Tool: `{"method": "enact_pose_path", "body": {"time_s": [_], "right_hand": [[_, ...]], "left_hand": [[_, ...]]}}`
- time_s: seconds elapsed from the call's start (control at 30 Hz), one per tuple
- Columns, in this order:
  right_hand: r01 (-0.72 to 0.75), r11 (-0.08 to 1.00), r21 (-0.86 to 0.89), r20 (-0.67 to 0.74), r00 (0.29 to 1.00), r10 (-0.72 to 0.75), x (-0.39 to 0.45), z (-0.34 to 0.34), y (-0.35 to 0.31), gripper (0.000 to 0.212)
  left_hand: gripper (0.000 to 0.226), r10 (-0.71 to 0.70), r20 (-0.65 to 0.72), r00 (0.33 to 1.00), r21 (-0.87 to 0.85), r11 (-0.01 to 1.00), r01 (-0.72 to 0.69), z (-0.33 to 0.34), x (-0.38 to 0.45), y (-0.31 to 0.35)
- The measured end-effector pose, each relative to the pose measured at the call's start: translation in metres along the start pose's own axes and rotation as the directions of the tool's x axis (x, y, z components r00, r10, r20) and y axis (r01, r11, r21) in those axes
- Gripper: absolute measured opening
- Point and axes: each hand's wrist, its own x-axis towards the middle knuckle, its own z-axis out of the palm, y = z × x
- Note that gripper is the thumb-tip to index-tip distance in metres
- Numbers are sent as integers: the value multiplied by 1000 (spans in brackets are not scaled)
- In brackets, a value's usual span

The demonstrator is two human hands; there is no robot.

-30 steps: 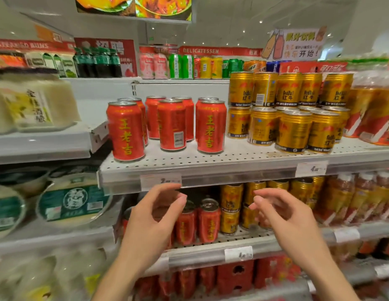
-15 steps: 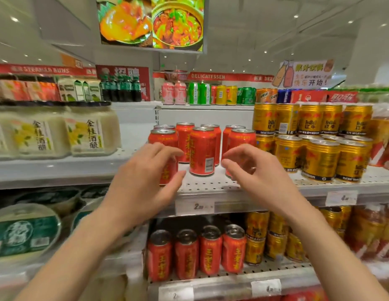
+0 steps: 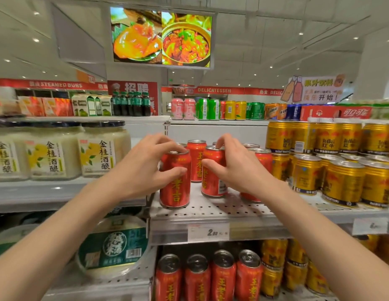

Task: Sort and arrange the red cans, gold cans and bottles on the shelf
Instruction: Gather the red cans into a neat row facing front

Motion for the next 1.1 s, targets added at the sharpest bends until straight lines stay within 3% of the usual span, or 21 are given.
{"method": "enact_pose_path", "body": {"time_s": [0.23, 0.57, 0.73, 0.9, 1.1], "right_hand": [[-10, 995, 101, -18, 1000, 12, -2, -4, 3, 44], [-32, 862, 506, 204, 975, -83, -12, -35, 10, 35], [-13, 926, 377, 209, 975, -71, -10, -36, 6, 47], [2, 883, 470, 215, 970, -116, -7, -30, 11, 44], [26, 903, 428, 204, 971, -125, -10, -25, 12, 47]], "left_hand": [[48, -14, -17, 1000, -120, 993, 12, 3, 4, -6], [38, -37, -12, 999, -246, 969, 33, 0, 2, -5], [39, -60, -5, 998, -250, 967, 57, -1, 2, -2], [41, -70, -8, 997, -238, 969, 66, 0, 2, -3], [43, -57, -12, 998, -203, 978, 54, 0, 2, -4]]}}
